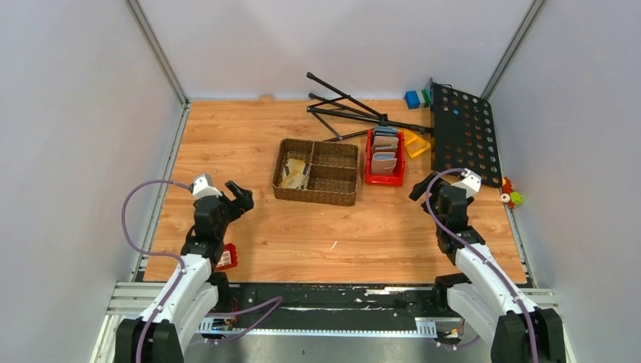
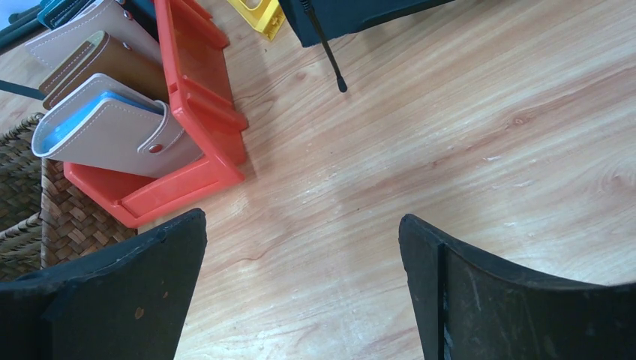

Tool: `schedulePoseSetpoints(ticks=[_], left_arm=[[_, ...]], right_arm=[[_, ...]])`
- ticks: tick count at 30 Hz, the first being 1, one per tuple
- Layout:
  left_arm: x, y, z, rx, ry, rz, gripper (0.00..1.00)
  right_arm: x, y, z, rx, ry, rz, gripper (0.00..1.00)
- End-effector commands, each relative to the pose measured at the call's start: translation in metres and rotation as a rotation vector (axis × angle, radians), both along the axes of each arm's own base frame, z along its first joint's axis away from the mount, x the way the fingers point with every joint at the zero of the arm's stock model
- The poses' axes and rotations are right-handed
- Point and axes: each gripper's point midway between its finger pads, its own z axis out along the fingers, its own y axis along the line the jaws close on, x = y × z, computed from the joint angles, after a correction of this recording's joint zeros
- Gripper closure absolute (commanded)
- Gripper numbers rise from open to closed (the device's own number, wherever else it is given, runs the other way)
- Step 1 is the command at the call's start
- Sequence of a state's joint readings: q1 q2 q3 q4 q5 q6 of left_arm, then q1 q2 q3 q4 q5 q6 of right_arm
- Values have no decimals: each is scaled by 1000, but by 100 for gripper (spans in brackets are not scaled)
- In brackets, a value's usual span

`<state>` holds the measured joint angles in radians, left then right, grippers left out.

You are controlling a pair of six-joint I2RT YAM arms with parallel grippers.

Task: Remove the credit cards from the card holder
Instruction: Pick up the card holder from the storage box.

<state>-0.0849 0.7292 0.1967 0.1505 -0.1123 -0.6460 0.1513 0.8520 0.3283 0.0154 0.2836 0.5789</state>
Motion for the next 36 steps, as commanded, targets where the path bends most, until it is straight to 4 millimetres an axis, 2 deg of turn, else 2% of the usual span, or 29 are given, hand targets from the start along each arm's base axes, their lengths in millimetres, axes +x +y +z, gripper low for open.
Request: schedulePoseSetpoints(ticks=[1,5,7,9,11,13,16,19,20,22,25,30,32,36], left_arm=[[5,-2,8,-21,-33,-2,0],[-2,0,7,-23,-11,13,0],[-5,-2,17,-58,-28,16,0],[-5,-9,28,-76,-77,-20,0],[-6,-10,31,-94,-104,-22,0],[-7,-10,28,-96,-119,-19,0],[-7,-18,29,-87,-138,-78,0],[-8,-31,34,-80,-158,-168,1],[-9,-33,33,-77,-160,-182,2],[-10,-33,29,-87,-160,-174,2],[-10,-35,31,-92,-171,-190,2],[-10,-44,33,-126,-200,-227,1],[-10,-45,33,-124,-199,-237,0],[-9,-49,34,-131,-203,-255,0]], right_arm=[[10,-5,23,-5,-56,-33,0],[10,-4,26,-23,-67,-11,0],[11,-4,30,-11,-72,-21,1],[15,3,43,-18,-95,27,1],[21,21,61,-24,-126,146,3],[29,31,79,-27,-152,206,4],[44,38,94,-45,-150,247,4],[59,44,92,-59,-78,287,5],[62,47,87,-58,-48,305,6],[72,52,89,-48,-19,319,8],[83,63,87,-7,16,357,17],[98,55,68,101,125,186,17],[102,58,56,150,164,155,17],[109,69,44,235,176,140,20]])
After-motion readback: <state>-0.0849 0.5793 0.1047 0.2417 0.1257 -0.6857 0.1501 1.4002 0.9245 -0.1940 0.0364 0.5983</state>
